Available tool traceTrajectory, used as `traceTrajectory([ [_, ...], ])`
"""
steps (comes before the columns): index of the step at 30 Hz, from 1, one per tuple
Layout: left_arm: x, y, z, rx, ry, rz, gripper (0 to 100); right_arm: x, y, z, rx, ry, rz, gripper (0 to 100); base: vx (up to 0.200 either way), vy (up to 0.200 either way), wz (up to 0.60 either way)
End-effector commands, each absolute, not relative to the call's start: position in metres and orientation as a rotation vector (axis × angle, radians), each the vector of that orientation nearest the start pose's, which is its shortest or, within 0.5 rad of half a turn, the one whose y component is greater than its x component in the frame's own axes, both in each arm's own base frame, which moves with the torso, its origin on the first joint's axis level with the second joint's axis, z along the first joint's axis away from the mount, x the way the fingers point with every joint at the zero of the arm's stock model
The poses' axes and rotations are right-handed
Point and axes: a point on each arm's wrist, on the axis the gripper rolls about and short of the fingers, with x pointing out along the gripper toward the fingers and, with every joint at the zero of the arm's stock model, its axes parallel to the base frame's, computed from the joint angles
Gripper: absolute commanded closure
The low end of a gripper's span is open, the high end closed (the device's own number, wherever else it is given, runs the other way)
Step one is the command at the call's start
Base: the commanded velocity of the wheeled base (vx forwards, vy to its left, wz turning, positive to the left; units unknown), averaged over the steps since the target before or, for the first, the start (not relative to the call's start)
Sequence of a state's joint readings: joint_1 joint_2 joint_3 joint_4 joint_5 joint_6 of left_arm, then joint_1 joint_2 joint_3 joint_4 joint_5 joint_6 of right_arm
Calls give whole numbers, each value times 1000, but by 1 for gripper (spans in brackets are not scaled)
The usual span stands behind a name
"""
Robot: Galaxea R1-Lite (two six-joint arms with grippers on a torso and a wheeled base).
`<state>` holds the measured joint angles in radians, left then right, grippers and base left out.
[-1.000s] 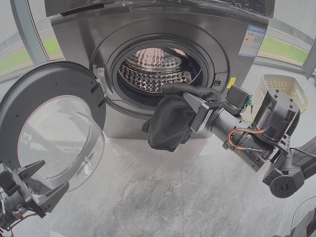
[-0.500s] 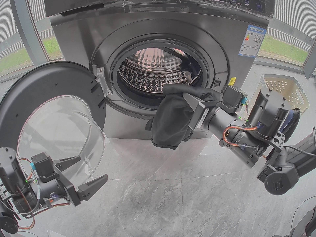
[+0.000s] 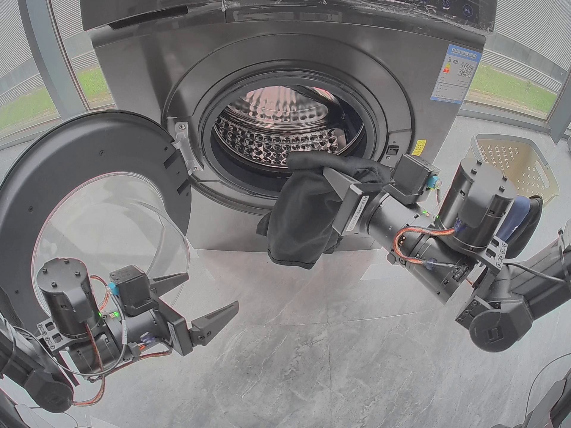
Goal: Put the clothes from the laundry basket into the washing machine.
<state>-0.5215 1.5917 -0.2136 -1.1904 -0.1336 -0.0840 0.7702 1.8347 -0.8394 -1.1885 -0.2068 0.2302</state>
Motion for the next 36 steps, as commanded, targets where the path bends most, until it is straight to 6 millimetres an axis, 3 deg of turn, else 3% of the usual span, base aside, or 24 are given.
traceTrajectory([
  [1,197,-122,108,-39,245,-662,0,246,233,203,316,-109,583,100,0,0,0],
  [14,214,-139,86,-67,265,-682,0,249,237,199,309,-98,583,100,0,0,0],
  [30,236,-154,88,-109,234,-686,0,253,239,204,314,-111,581,100,0,0,0],
  [36,245,-160,80,-109,248,-688,0,255,238,208,326,-131,577,100,0,0,0],
])
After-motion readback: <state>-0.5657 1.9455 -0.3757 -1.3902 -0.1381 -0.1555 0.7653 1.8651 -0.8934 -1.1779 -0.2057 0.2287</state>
